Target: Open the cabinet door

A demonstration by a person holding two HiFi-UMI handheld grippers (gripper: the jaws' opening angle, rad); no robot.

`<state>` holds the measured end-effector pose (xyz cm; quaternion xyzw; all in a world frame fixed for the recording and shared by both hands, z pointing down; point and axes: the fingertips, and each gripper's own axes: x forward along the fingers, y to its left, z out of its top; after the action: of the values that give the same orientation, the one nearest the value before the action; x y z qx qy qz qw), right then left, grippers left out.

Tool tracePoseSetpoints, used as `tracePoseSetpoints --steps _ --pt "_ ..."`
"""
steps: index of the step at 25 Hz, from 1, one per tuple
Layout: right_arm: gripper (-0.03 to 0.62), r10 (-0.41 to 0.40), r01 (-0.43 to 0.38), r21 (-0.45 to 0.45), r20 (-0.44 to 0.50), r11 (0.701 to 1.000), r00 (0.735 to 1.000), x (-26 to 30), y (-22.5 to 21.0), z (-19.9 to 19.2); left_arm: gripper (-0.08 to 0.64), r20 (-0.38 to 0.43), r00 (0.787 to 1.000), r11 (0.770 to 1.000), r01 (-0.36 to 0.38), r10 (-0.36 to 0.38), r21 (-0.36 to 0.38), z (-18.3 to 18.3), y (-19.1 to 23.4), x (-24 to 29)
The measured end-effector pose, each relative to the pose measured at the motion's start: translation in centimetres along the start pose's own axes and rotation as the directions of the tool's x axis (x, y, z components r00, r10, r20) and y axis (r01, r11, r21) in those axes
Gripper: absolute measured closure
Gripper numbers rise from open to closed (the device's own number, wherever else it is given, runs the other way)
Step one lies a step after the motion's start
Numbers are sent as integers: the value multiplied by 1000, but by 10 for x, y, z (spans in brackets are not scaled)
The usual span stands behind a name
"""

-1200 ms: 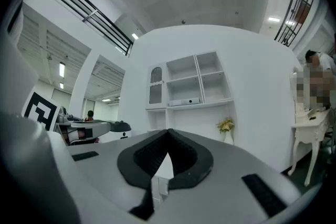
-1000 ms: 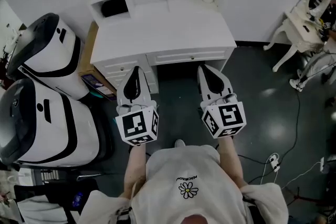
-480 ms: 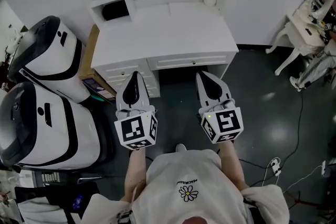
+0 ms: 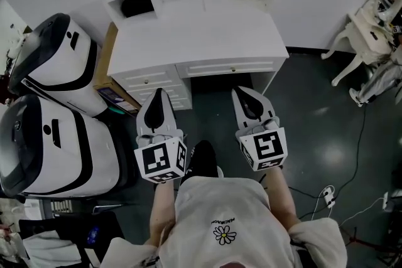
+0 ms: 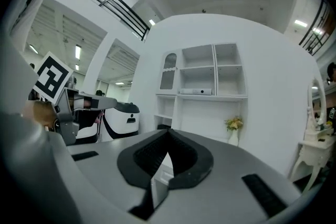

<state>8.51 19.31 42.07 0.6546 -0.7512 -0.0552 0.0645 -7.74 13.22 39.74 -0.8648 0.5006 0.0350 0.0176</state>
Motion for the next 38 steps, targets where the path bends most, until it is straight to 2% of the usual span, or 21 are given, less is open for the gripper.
tracePoseSetpoints --steps 5,12,20,29,38 --pt "592 -18 18 34 -4 999 1000 7 -5 -8 554 -5 1000 1000 0 0 -4 -7 4 13" --pt "592 -47 47 71 6 996 999 25 -27 -9 555 22 999 999 41 -42 11 -3 -6 46" --pt "591 -87 87 69 -8 994 996 63 -55 -15 554 6 998 998 64 -64 2 -13 2 94" --pt "592 -125 127 69 -32 989 992 136 -91 -17 554 5 995 995 98 -98 4 -17 22 179" --pt "592 -150 150 61 5 987 989 252 -125 4 554 38 990 991 135 -135 10 -9 65 296"
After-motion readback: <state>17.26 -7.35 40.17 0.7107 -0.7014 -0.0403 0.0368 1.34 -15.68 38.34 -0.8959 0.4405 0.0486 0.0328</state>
